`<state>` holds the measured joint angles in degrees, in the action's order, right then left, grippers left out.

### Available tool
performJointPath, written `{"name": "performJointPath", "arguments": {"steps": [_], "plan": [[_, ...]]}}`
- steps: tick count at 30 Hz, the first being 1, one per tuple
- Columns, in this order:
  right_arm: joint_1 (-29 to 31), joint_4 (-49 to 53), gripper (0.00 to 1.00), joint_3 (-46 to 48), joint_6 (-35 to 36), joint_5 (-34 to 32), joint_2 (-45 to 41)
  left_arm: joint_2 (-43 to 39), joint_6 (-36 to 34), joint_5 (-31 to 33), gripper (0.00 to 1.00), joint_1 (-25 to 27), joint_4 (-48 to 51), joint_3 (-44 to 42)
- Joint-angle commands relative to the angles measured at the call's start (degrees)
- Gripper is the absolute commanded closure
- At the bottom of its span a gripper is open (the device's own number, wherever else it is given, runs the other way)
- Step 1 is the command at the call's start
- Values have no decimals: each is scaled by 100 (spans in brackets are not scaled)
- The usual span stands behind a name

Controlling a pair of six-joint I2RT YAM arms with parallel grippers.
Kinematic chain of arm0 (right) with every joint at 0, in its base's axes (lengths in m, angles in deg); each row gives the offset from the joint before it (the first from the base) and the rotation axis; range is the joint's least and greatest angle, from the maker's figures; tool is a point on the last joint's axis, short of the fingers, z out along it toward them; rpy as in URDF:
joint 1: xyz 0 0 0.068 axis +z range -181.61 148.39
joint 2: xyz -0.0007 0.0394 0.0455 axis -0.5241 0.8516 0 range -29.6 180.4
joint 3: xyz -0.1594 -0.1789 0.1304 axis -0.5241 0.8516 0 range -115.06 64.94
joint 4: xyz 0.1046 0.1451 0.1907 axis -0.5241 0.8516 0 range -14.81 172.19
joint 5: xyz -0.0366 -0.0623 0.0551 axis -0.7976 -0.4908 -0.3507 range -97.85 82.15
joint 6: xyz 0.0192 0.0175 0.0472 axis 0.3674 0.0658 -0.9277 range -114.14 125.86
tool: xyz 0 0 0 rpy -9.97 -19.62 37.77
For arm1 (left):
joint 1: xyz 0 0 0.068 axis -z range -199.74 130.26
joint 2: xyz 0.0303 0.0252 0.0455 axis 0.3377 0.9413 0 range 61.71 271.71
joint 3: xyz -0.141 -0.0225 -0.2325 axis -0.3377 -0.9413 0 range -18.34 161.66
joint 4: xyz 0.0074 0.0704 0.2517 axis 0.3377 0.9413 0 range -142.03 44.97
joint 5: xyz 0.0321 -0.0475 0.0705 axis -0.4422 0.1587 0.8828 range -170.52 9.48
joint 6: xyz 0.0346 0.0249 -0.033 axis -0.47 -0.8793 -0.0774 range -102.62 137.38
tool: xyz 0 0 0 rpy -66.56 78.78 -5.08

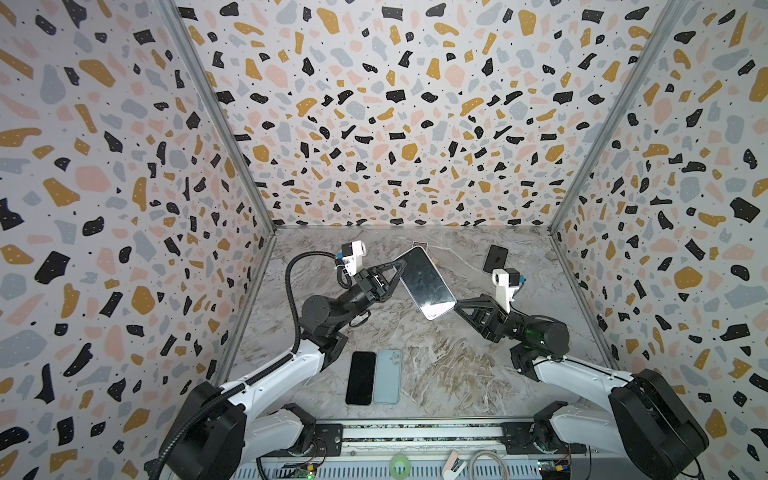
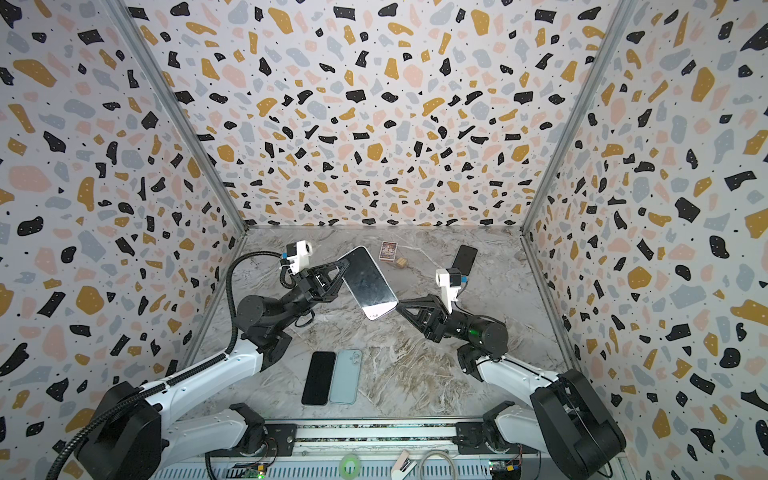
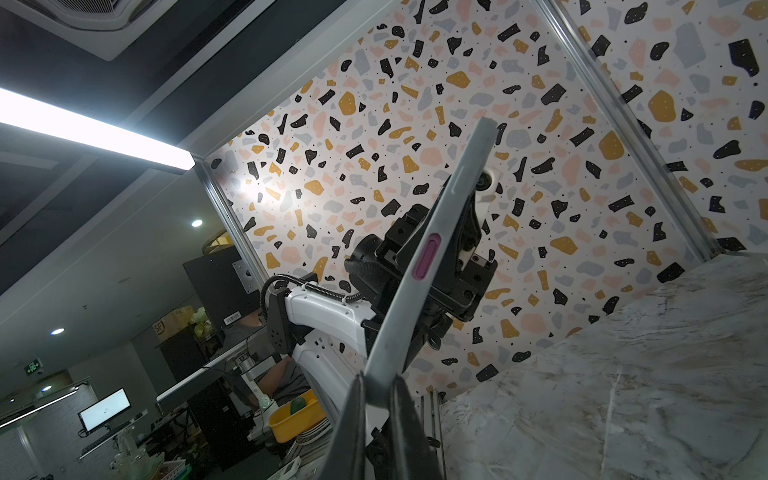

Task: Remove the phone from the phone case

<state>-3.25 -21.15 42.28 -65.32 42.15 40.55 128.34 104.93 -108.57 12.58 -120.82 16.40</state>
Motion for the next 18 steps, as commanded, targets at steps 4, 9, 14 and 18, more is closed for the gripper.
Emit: {"name": "performJointPath", "arguments": {"steps": [4, 9, 14, 18], "plan": [[-151, -790, 93, -337, -327, 137, 533, -171, 823, -394, 100, 288, -1610, 508], [-151, -903, 93, -591, -441, 209, 680, -33, 878, -411, 100, 371, -1614, 792], [-156, -682, 93, -969, -411, 304, 672, 118, 882, -446, 100, 382, -1421, 1107], [-170, -389, 93, -1381, -362, 394, 693, 318, 899, -460, 100, 450, -1307, 1401]]}}
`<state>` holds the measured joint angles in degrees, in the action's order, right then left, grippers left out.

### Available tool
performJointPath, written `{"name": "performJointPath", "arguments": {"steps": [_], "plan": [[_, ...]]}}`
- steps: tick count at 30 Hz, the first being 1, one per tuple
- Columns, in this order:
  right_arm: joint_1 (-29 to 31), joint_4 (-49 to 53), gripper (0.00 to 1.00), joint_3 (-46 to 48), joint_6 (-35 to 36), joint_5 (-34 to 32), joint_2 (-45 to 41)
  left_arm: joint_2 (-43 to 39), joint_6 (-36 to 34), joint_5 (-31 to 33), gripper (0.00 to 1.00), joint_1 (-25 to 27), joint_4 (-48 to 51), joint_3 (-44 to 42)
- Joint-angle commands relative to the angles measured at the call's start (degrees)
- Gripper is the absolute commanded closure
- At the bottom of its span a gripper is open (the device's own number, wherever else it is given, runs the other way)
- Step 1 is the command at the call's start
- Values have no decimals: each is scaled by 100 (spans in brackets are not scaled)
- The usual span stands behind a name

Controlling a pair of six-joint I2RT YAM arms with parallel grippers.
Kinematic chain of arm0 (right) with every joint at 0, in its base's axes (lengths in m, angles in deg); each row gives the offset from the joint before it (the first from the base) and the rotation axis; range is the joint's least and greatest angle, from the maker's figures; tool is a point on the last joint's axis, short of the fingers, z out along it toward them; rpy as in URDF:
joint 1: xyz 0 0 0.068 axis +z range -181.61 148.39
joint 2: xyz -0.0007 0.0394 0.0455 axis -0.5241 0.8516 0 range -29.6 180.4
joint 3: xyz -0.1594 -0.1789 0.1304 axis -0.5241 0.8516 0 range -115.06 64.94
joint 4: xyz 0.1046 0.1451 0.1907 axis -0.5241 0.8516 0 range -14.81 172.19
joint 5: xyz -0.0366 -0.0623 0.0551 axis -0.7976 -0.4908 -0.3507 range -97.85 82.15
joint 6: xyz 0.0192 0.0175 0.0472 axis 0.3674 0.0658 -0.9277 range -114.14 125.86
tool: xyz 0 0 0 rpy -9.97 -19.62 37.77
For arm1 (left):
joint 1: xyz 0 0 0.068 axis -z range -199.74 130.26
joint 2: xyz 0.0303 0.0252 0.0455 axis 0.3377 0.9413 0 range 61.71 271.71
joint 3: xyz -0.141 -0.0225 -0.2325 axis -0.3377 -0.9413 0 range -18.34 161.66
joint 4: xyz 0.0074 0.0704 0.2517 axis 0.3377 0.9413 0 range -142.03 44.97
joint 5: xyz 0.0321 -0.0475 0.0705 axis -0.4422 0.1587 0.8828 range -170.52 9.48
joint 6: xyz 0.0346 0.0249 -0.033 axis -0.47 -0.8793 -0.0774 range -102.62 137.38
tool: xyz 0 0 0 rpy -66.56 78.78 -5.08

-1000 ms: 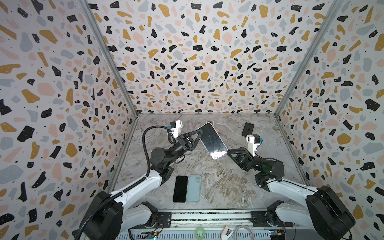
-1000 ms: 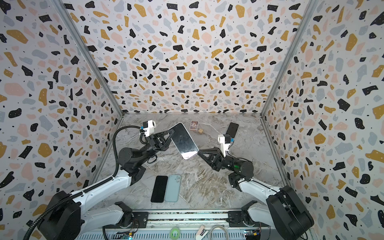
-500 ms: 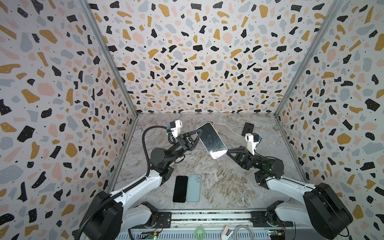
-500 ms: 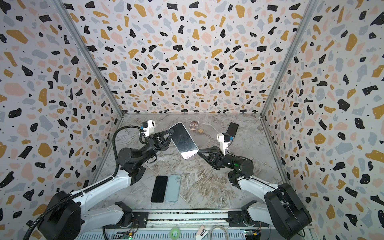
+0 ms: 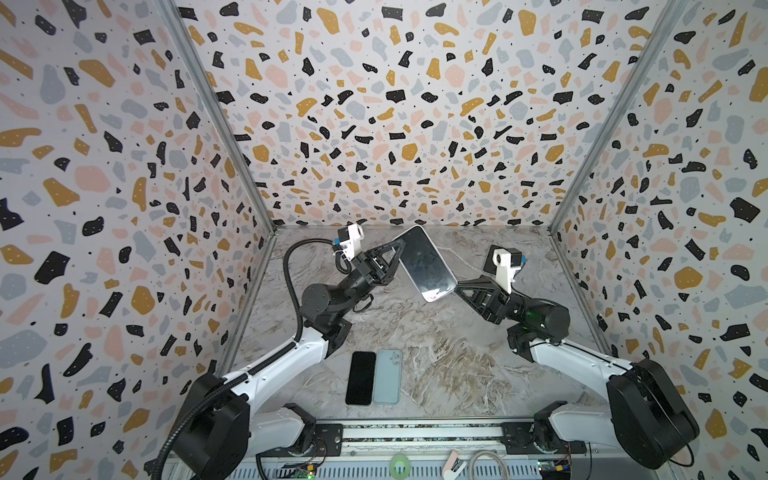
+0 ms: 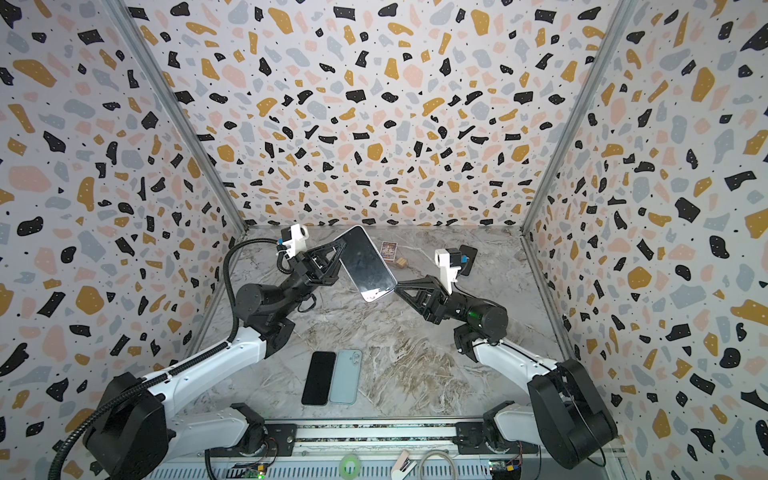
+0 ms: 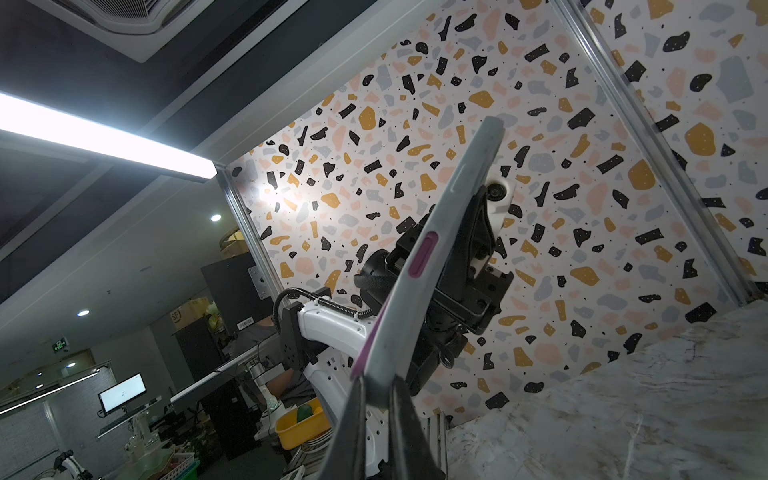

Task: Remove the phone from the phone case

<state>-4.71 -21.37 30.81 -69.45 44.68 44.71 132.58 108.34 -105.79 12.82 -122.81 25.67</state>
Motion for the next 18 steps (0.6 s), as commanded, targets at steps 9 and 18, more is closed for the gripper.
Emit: {"name": "performJointPath", "arguments": {"steps": [9, 18], "plan": [[-273, 141, 93, -989, -28, 285, 269, 656, 749, -790, 100, 524, -1136, 1246], [-585, 1080, 63, -861, 192, 262, -194, 1136, 320, -989, 100, 497, -324, 1766]]}}
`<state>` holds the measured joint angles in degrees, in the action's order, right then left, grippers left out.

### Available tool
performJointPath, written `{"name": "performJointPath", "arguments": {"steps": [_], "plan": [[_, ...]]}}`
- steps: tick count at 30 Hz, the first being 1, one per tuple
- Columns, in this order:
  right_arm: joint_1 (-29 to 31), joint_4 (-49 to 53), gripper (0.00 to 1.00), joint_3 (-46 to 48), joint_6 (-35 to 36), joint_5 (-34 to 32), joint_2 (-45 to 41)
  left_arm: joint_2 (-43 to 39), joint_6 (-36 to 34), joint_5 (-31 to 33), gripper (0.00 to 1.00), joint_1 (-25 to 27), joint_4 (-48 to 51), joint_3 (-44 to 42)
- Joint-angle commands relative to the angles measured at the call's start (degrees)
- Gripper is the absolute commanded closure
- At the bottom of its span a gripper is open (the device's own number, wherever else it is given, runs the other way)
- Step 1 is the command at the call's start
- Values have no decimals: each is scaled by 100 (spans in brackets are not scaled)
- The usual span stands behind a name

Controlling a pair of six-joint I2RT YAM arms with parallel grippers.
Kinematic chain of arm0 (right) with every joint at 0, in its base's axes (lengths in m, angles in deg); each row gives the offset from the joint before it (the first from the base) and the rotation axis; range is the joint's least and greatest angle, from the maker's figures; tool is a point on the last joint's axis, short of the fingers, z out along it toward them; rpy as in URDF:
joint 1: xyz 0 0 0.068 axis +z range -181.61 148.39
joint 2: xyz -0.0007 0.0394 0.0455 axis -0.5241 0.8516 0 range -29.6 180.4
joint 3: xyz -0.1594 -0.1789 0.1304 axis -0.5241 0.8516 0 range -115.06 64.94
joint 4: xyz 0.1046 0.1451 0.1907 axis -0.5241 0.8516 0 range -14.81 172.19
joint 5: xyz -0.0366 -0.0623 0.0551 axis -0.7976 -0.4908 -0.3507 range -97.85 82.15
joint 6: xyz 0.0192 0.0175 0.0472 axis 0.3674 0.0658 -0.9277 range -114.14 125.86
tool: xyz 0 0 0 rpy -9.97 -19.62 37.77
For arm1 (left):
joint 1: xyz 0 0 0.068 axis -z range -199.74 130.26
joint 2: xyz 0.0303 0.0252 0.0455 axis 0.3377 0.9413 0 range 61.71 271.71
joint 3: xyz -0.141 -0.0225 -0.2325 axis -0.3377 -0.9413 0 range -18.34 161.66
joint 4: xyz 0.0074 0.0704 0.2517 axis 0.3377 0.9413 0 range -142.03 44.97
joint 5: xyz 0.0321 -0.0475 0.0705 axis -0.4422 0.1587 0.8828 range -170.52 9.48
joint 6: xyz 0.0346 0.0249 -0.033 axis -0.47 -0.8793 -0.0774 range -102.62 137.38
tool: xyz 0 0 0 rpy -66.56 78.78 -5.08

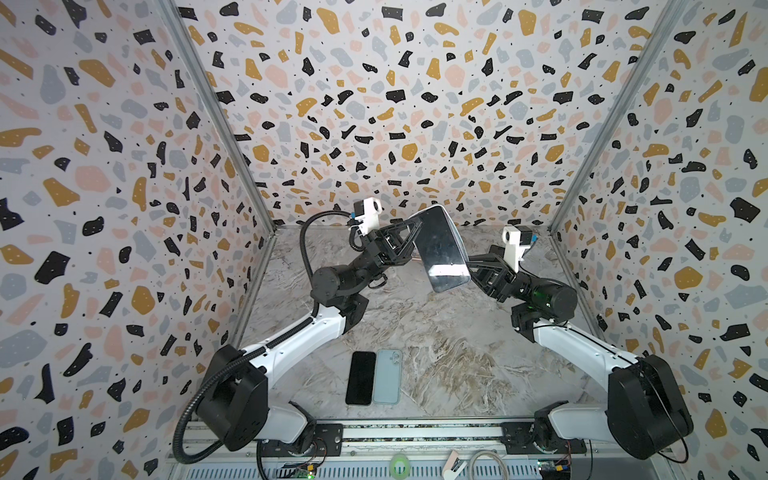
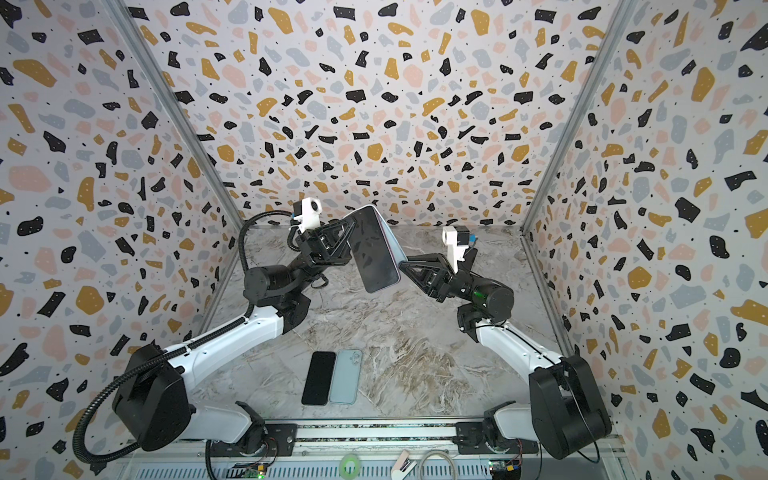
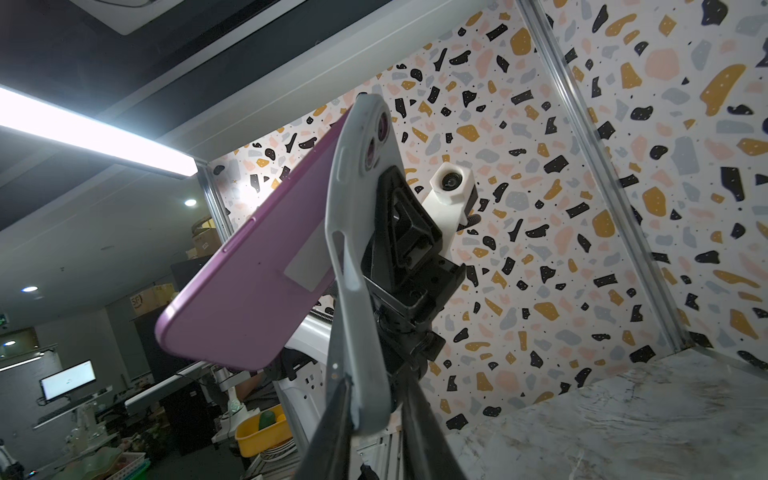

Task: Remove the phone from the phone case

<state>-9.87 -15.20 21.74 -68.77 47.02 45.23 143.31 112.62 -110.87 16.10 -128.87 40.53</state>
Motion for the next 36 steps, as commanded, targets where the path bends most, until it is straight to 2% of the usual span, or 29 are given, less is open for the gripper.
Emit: {"name": "performJointPath", "arguments": {"steps": [1, 2, 4, 7, 12, 14, 17, 22, 25, 31, 36], "plan": [[-118, 603, 57, 119, 177, 8, -351, 96, -266, -521, 100, 169, 538, 337], [-162, 790, 52, 175, 230, 9, -459, 119, -409, -549, 100, 154, 768, 377], [-252, 1140, 47, 335, 341, 7, -729, 167, -581, -581, 100, 115, 1091, 445], [-427, 2148, 44, 603, 621, -62, -1233, 257, -610, -659, 100, -24, 1287, 526], [-706, 3158, 42, 1080, 800, -106, -2018, 359, -928, -818, 100, -231, 1988, 793], [-810, 3891, 41, 1175, 949, -168, -2420, 428, -1010, -896, 100, -277, 2191, 907], [-838, 4660, 40, 1349, 994, -300, -2924, 516, -1258, -971, 100, -322, 2658, 1120], [-788, 5392, 40, 1643, 828, -461, -3596, 704, -1857, -1108, 100, -318, 3658, 1506], [-621, 5644, 40, 1746, 791, -657, -3736, 808, -1883, -1131, 100, -313, 3763, 1613], [-89, 5342, 40, 1823, 840, -1073, -3472, 910, -1878, -1141, 100, -244, 3764, 1633], [-20, 5126, 44, 1848, 814, -1171, -3174, 902, -1878, -1131, 100, -196, 3742, 1600]]}}
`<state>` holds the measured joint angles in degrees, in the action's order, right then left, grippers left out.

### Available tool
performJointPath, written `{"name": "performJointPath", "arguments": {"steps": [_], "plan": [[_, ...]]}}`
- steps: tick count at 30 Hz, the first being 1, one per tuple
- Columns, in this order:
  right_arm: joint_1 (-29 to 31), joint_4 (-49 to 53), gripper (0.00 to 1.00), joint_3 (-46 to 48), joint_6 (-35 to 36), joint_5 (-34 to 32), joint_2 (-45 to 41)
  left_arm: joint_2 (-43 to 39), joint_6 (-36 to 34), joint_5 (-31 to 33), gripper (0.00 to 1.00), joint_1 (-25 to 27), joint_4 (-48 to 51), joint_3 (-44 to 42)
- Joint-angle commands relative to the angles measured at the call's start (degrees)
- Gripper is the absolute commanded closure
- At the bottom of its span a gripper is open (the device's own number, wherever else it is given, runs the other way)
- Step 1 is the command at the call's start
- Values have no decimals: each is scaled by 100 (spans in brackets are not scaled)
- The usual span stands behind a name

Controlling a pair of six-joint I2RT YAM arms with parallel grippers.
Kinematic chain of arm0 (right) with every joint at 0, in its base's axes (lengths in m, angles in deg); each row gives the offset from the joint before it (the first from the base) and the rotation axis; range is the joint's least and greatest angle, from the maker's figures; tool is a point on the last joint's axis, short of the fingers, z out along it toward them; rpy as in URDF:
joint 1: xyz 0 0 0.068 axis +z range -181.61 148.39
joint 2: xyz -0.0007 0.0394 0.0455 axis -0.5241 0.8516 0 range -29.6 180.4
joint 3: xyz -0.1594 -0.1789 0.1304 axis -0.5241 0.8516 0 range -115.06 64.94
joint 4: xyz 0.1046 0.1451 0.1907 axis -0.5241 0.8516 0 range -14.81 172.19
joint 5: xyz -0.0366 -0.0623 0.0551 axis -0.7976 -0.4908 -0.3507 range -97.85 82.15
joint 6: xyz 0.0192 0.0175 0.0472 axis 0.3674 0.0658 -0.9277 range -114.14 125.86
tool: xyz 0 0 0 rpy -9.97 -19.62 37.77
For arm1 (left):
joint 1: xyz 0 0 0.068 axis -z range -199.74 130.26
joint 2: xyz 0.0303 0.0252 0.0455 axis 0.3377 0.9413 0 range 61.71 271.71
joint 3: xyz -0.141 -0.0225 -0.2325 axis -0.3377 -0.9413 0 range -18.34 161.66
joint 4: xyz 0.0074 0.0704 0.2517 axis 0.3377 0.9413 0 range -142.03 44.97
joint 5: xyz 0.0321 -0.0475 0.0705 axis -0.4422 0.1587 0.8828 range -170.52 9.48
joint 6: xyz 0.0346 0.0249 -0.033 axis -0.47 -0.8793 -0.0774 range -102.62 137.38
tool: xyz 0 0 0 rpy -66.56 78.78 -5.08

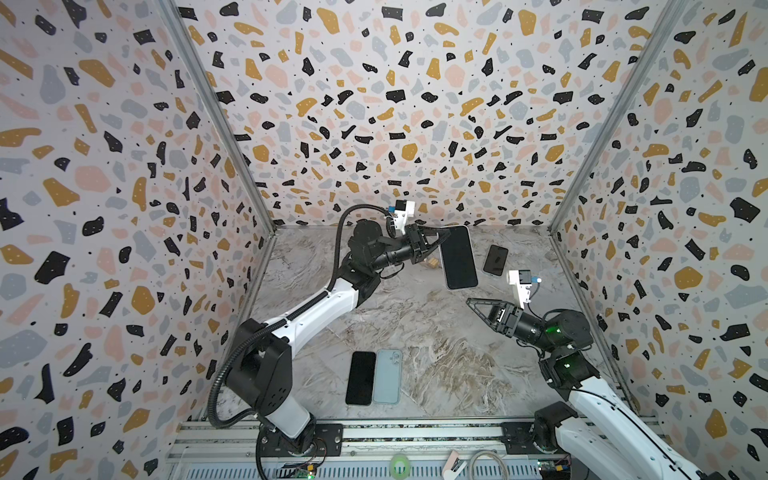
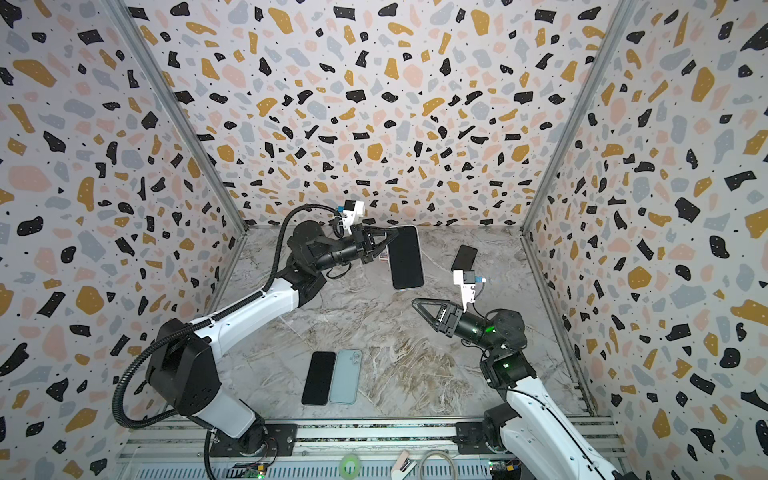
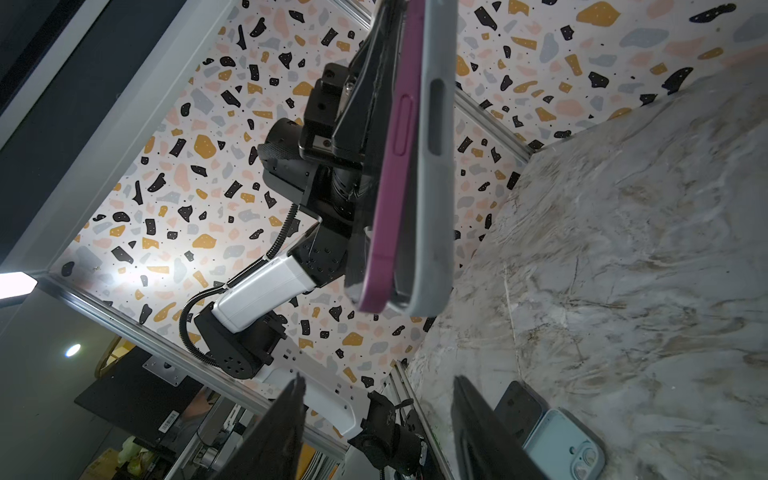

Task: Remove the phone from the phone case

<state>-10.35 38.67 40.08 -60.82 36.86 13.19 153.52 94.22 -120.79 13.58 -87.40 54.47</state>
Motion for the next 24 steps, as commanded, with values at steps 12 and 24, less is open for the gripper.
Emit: {"name": "performJointPath", "arguments": {"steps": [12, 24], "plan": [[-16, -864, 52, 96, -136, -235, 362, -172, -97, -139, 100, 120, -416, 110], [-176, -1142, 52, 79, -282, -223, 513, -251, -90, -165, 100, 131, -522, -16]]}}
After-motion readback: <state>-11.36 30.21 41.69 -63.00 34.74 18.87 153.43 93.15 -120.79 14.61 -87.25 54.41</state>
